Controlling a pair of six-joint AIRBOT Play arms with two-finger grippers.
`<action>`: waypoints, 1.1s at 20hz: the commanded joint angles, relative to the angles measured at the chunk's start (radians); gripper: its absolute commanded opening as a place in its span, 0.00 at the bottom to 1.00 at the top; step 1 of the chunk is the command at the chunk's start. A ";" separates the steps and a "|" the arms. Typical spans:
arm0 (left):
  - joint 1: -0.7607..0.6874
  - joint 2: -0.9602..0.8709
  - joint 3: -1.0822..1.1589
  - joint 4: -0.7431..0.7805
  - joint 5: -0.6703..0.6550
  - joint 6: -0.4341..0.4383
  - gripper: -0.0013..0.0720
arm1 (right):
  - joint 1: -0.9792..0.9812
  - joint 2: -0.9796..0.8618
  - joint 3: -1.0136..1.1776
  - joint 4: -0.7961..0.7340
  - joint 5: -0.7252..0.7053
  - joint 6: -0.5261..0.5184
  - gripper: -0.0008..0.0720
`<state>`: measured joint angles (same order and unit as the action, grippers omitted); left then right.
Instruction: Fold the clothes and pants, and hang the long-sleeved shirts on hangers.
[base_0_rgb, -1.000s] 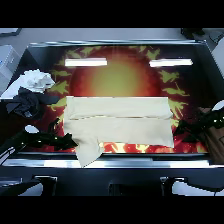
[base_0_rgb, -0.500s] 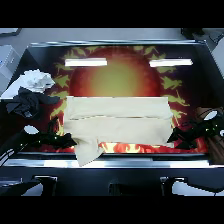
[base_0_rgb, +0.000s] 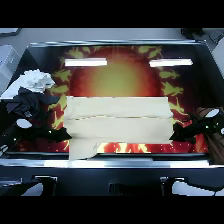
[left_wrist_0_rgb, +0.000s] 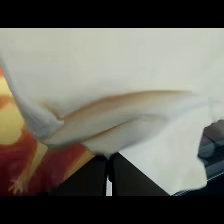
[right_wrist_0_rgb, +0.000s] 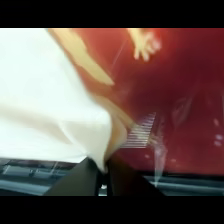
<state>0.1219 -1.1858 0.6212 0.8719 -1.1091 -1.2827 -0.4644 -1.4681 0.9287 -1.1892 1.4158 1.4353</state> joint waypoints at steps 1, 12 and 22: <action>0.058 -0.021 0.186 0.064 -0.055 -0.048 0.04 | 0.003 0.001 0.159 0.088 0.050 0.025 0.07; -0.008 -0.589 0.968 0.045 -0.088 -0.154 0.04 | 0.190 -0.283 0.585 0.055 -0.249 0.162 0.07; -0.005 -0.723 1.035 0.045 -0.148 -0.157 0.58 | 0.154 -0.330 0.615 0.097 -0.191 0.147 0.87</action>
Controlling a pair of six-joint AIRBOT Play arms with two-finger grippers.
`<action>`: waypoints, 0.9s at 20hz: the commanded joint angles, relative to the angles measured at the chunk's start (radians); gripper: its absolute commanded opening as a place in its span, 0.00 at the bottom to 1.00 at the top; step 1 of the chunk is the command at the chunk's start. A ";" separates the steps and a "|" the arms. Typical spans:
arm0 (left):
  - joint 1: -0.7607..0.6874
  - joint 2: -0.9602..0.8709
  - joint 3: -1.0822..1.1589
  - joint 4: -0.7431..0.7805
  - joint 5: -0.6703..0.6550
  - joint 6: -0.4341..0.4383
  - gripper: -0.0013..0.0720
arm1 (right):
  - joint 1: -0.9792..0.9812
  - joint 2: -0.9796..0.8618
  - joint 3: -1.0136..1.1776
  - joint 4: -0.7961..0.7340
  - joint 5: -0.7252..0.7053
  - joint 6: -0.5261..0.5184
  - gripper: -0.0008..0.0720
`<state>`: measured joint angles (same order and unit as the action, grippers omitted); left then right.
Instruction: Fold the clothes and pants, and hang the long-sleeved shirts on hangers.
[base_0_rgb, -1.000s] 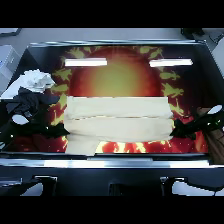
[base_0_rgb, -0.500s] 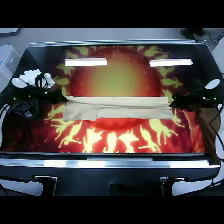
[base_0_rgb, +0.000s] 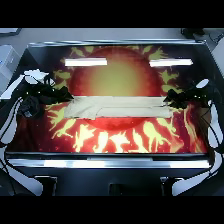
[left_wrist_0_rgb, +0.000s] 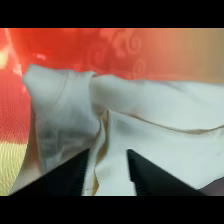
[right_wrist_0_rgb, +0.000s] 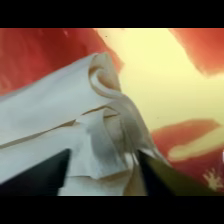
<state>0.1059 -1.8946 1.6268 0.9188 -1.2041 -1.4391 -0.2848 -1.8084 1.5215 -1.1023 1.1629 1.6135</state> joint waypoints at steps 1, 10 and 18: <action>0.027 -0.014 0.052 -0.002 -0.110 -0.001 0.81 | -0.054 0.016 0.032 0.009 0.105 -0.059 0.98; 0.021 0.138 0.101 -0.016 -0.260 -0.001 0.84 | -0.114 -0.095 0.030 0.180 0.196 -0.087 0.98; -0.183 0.194 0.100 -0.043 -0.125 0.002 0.82 | -0.030 -0.106 0.044 0.249 0.169 -0.098 0.07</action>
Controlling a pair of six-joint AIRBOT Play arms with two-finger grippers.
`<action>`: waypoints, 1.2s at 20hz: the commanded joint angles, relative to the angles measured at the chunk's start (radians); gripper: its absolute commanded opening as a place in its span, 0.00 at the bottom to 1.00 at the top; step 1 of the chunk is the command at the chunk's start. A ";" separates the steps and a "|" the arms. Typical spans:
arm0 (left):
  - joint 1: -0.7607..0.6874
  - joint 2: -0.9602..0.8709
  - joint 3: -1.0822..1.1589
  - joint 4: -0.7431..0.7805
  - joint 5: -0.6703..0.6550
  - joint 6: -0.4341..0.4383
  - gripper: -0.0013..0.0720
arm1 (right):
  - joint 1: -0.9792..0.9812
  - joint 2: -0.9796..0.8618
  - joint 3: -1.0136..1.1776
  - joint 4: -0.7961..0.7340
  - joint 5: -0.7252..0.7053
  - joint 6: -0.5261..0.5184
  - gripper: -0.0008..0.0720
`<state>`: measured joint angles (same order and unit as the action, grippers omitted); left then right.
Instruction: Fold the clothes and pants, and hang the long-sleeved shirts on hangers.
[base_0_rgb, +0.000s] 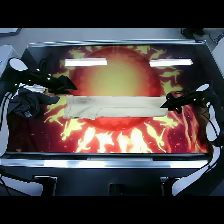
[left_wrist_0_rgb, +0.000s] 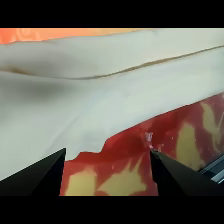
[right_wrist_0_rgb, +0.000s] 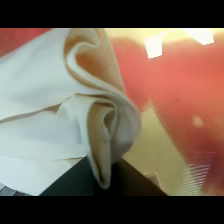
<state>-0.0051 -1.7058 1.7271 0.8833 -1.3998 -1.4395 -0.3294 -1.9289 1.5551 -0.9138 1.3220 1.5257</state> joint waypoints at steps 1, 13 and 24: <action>-0.105 -0.007 0.000 -0.008 0.117 0.003 0.82 | 0.016 0.045 0.019 0.067 0.022 -0.024 0.07; -0.562 -0.379 -0.004 -0.291 0.505 -0.166 0.07 | 0.211 0.549 0.023 0.095 0.105 -0.025 0.07; -0.827 -0.502 0.075 -1.023 0.914 0.115 0.04 | 0.322 0.595 0.022 0.000 0.116 0.112 0.07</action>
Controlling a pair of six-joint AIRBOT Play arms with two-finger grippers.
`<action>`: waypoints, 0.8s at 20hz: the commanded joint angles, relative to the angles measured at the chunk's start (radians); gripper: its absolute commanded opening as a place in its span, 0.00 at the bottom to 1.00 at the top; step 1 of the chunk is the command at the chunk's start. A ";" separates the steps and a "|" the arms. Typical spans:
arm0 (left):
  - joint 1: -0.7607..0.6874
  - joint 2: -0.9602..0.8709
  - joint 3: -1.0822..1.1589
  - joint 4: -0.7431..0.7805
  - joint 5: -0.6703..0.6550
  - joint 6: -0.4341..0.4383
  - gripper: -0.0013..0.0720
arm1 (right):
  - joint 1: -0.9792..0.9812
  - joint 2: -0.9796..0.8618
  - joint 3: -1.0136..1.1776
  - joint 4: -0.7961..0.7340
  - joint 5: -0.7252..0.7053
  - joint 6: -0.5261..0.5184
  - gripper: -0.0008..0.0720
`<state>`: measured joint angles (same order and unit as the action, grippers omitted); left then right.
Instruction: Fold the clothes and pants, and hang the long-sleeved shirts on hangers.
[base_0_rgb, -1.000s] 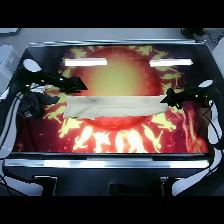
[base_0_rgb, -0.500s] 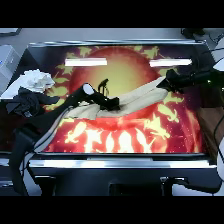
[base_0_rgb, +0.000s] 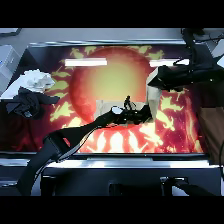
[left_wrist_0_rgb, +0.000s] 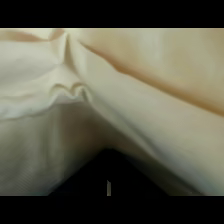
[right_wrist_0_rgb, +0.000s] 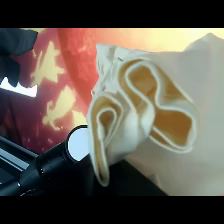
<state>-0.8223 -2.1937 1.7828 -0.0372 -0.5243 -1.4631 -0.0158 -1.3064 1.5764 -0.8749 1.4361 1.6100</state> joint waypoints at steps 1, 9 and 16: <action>0.031 -0.013 0.019 -0.037 -0.050 0.179 0.04 | 0.008 -0.047 0.000 -0.023 -0.001 0.023 0.07; 0.497 0.313 0.019 0.888 -0.650 0.083 0.04 | 0.150 -0.166 0.000 0.060 -0.143 -0.021 0.07; 0.723 0.703 0.019 0.910 -0.676 0.083 0.04 | 0.468 -0.463 0.000 0.134 -0.496 0.028 0.07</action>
<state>-0.1688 -1.6325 1.8015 0.8242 -1.1755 -1.3769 0.3363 -1.6527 1.5764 -0.7918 1.1042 1.6218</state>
